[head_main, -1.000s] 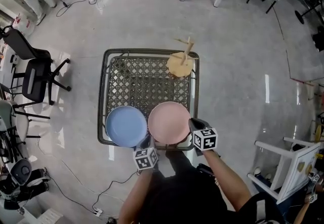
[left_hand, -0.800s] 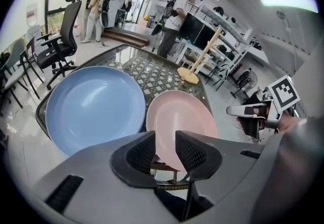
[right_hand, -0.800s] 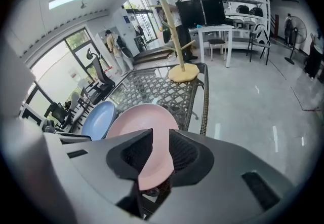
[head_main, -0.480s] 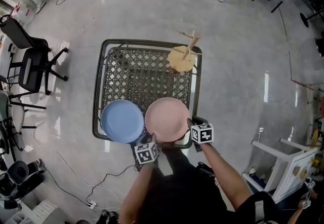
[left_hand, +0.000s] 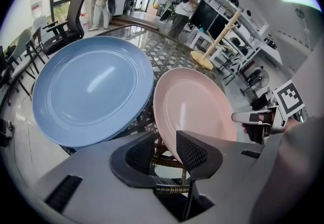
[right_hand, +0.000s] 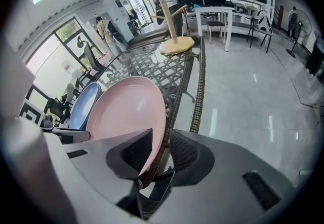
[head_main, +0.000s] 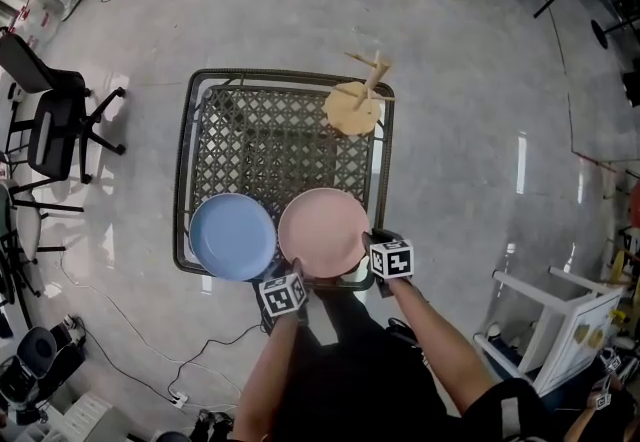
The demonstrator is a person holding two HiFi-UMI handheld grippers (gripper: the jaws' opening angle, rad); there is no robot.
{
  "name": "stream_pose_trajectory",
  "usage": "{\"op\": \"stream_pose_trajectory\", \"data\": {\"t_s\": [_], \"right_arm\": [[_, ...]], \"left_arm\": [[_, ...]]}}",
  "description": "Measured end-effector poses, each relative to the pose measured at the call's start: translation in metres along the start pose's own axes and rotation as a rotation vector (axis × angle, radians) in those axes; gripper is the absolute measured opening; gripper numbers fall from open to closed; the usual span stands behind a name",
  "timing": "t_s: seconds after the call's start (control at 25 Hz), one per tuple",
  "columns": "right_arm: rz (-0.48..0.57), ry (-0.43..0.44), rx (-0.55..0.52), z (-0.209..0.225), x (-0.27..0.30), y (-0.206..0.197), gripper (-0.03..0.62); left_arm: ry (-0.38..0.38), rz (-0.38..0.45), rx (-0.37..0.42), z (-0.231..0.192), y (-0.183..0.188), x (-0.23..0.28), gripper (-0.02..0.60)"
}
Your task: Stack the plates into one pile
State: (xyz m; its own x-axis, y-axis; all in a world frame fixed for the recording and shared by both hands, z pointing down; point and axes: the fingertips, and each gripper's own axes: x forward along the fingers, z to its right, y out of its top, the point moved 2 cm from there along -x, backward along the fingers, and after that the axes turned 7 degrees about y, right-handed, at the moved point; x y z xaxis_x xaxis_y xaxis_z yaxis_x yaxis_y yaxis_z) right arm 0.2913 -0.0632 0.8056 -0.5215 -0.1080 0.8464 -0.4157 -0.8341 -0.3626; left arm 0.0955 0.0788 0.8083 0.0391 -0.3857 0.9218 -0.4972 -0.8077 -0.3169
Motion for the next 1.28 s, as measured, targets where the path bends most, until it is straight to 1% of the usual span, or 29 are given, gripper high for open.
{"op": "stream_pose_trajectory", "data": {"t_s": [0.12,0.24,0.32,0.4,0.56,0.64,0.8,0.96,1.28], "right_arm": [[-0.013,0.0,0.017,0.002,0.004,-0.006,0.089],[-0.019,-0.007,0.036,0.005,0.004,-0.007,0.084],[-0.019,0.001,0.041,0.003,0.005,-0.007,0.073],[-0.02,-0.002,0.044,0.002,0.006,-0.007,0.046],[-0.017,-0.02,0.064,0.002,0.003,-0.006,0.04],[-0.006,-0.023,0.083,0.002,-0.003,-0.004,0.038],[0.023,-0.033,0.097,0.002,-0.017,0.001,0.037],[0.058,-0.038,0.108,-0.005,-0.032,0.008,0.037],[0.137,-0.052,0.142,-0.038,-0.052,0.024,0.037]], "left_arm": [[0.006,-0.016,-0.001,-0.002,-0.003,0.005,0.137],[-0.011,-0.026,-0.011,0.001,-0.003,0.007,0.092],[-0.015,-0.029,-0.016,0.001,-0.002,0.008,0.089],[-0.019,-0.028,-0.016,0.001,-0.002,0.008,0.084],[-0.028,-0.014,-0.006,0.004,0.002,0.004,0.084],[-0.043,-0.006,-0.007,0.007,0.007,0.0,0.081],[-0.066,0.021,0.025,0.015,0.019,-0.013,0.081],[-0.092,0.042,0.039,0.018,0.032,-0.027,0.078],[-0.145,0.104,0.058,0.005,0.065,-0.066,0.071]]}}
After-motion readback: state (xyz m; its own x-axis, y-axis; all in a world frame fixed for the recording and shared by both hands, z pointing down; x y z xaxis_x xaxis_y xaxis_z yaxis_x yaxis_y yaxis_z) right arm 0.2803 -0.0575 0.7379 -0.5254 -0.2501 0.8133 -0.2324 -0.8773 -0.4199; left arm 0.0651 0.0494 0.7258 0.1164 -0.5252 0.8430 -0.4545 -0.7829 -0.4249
